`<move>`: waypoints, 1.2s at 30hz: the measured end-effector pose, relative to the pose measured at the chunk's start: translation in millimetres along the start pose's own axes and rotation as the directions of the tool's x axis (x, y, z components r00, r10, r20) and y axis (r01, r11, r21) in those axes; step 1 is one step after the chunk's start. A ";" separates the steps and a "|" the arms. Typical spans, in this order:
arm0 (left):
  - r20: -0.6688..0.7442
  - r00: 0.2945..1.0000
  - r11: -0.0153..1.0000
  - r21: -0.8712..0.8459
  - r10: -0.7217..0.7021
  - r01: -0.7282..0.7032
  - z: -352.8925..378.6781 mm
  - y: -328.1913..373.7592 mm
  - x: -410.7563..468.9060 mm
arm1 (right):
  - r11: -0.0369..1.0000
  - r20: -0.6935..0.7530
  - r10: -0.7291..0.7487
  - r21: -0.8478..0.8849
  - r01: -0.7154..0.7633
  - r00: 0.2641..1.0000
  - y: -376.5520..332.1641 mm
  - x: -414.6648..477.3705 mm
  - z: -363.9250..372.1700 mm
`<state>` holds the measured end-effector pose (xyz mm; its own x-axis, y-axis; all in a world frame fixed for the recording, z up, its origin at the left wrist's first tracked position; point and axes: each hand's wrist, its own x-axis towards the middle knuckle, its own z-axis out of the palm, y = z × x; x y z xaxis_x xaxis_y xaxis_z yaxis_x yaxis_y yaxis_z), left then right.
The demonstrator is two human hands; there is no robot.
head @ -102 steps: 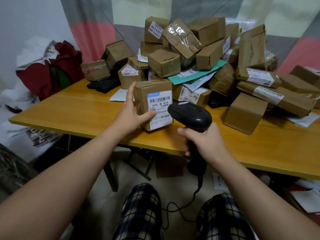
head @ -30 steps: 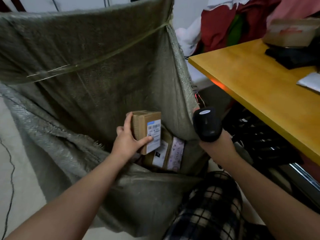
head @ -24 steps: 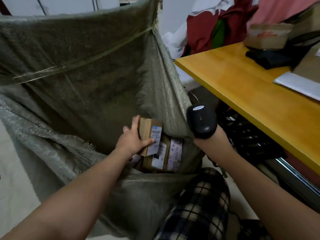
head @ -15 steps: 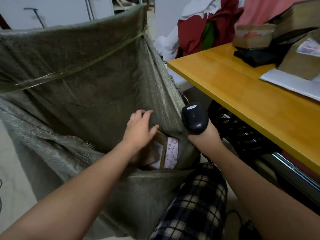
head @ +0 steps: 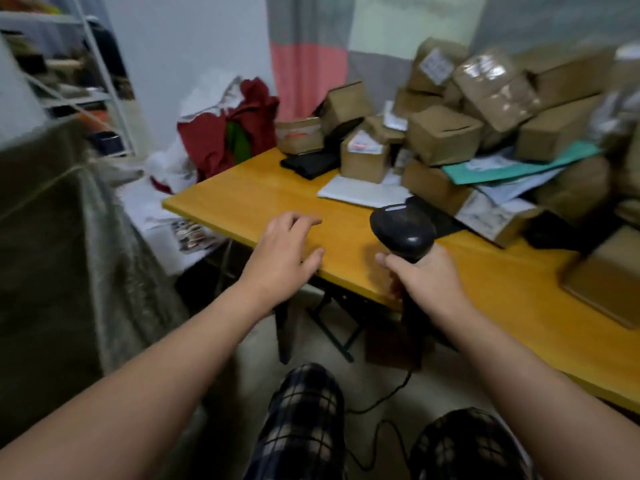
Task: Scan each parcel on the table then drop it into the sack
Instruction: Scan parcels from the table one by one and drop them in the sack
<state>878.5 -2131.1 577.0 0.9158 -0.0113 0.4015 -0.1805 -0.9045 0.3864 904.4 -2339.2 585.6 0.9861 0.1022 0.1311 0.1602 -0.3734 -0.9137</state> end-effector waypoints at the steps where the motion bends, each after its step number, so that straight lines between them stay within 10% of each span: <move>1: 0.026 0.999 0.999 -0.014 0.034 -0.033 10.9 14.8 11.6 | 0.998 -0.036 0.043 0.036 -0.041 0.998 2.3 -1.0 -19.0; 10: 0.333 0.935 0.985 0.080 0.121 -0.156 113.9 108.3 115.1 | 0.987 -0.278 0.162 0.051 -0.154 0.947 26.4 5.0 -136.8; 19: 0.352 0.918 0.887 0.344 0.183 -0.309 139.2 122.1 167.6 | 0.945 -0.235 0.307 0.187 -0.268 0.922 44.2 15.6 -149.7; 36: 0.173 0.929 0.944 -0.038 0.328 -0.326 47.7 55.6 54.5 | 0.992 -0.024 -0.025 0.120 0.028 0.999 23.5 -0.7 -94.4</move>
<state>935.6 -2202.3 580.8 0.8534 -0.3808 0.3560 -0.4831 -0.8343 0.2657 911.7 -2435.2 600.3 0.9826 0.0890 0.1630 0.1808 -0.2567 -0.9494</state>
